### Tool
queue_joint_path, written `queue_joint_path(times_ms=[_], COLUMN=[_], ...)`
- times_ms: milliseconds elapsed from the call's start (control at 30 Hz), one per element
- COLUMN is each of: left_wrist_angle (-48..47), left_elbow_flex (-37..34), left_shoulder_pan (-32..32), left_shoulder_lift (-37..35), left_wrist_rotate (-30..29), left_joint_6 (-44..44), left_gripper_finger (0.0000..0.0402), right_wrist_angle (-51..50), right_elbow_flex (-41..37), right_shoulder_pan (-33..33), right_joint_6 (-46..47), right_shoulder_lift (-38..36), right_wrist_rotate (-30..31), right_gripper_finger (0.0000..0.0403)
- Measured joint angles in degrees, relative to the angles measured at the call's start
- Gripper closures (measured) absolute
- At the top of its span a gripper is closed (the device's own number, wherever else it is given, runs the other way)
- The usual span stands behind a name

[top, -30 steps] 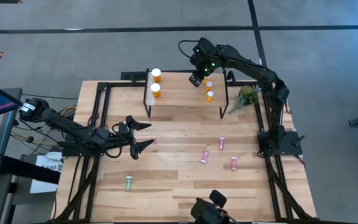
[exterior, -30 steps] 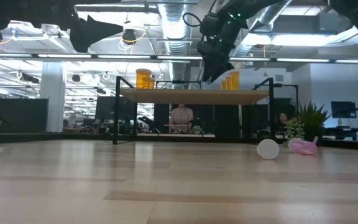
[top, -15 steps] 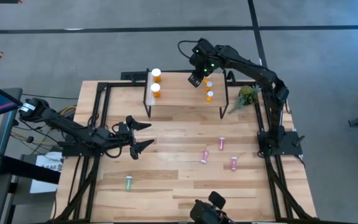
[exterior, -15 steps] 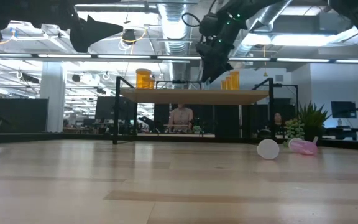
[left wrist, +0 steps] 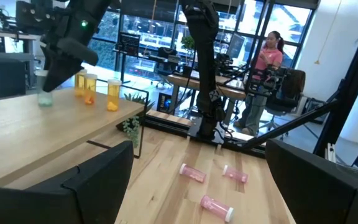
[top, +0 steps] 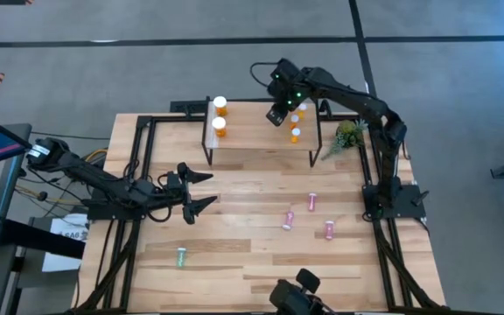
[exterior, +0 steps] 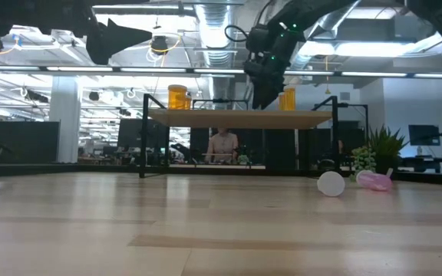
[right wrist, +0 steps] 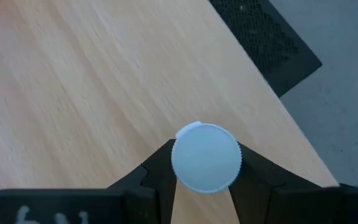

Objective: Pick and place medicine bottles onto shelf by color
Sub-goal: Put the top blue pill bottle on the shelf

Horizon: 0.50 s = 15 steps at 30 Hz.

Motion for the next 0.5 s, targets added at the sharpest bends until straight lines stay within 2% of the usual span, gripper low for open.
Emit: queue_joint_path(times_ms=[500], left_wrist_angle=[0.0], left_elbow_flex=[0.0], left_shoulder_pan=[0.0], left_shoulder_lift=[0.0], left_wrist_rotate=[0.0], left_joint_6=[0.0], left_gripper_finger=[0.0049], right_wrist_angle=[0.5], right_elbow_flex=[0.0], right_shoulder_pan=[0.0], right_joint_6=[-0.7], right_shoulder_lift=[0.0], right_wrist_rotate=[0.0], right_gripper_finger=[0.0253])
